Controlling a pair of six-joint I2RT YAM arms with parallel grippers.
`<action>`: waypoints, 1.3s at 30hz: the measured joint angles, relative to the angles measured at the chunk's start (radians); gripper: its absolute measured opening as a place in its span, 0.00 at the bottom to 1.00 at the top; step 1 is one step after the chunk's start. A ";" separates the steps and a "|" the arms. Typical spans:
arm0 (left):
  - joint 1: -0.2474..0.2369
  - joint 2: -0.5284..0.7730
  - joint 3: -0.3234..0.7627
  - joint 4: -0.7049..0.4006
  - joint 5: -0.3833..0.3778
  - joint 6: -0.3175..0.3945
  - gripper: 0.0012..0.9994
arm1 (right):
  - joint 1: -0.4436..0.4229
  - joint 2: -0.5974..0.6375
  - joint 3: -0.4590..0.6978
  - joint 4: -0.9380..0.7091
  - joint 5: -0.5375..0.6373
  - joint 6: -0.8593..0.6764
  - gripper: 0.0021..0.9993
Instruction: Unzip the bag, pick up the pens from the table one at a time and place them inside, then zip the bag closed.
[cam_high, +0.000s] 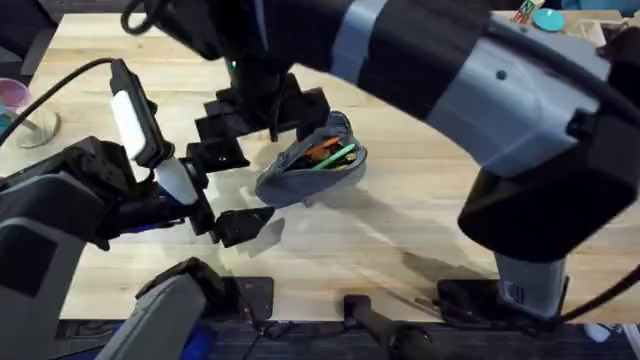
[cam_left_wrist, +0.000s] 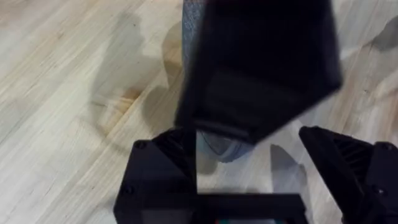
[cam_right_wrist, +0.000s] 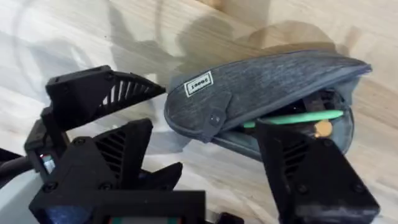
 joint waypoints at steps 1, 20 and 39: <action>0.000 0.000 0.000 0.000 0.000 0.000 1.00 | 0.001 0.000 -0.010 0.007 0.000 0.000 1.00; 0.000 0.000 0.000 0.000 0.000 0.000 1.00 | 0.004 0.001 -0.175 0.117 0.025 0.057 1.00; 0.000 0.000 0.000 0.000 0.000 0.000 1.00 | 0.001 0.001 -0.215 0.147 0.038 0.086 0.56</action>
